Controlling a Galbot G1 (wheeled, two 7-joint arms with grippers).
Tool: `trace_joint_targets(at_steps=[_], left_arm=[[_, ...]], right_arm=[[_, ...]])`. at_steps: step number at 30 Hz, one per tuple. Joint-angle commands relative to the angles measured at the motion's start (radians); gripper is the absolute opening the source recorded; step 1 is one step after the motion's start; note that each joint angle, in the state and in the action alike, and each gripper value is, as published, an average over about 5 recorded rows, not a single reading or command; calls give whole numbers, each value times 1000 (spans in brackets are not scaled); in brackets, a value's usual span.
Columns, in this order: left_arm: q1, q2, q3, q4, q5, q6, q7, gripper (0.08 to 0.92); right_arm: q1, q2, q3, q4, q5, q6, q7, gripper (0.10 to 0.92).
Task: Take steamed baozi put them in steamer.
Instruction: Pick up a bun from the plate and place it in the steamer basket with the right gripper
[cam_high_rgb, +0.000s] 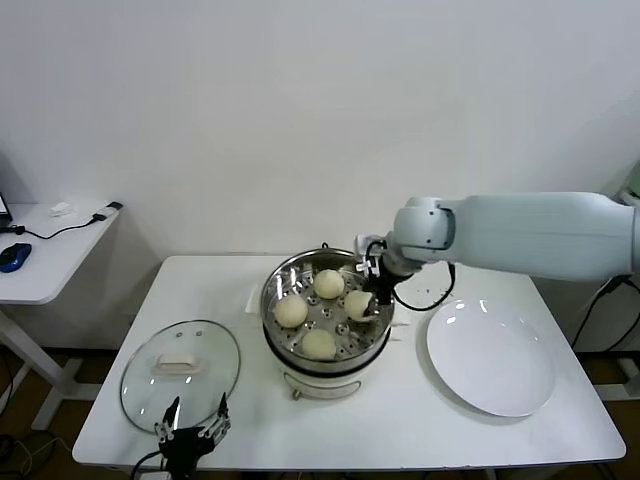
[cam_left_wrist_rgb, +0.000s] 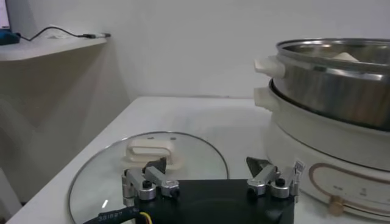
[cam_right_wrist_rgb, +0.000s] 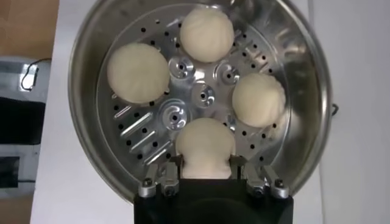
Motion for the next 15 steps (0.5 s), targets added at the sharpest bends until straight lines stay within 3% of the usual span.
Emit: trace_joint_targets(at_steps=[1, 5, 11, 15], left_arm=[[1, 0, -3, -2, -1, -1, -1, 823], [1, -1, -2, -3, -1, 3, -3, 823], [0, -2, 3, -6, -4, 15, -10, 823], [1, -1, 3, -9, -11, 22, -11, 823]], right_arm=[[-52, 28, 1, -30, -18, -16, 22, 537], [-43, 31, 10, -32, -18, 1, -4, 588], [0, 3, 13, -25, -19, 68, -79, 756], [39, -42, 50, -32, -6, 141, -131, 814]])
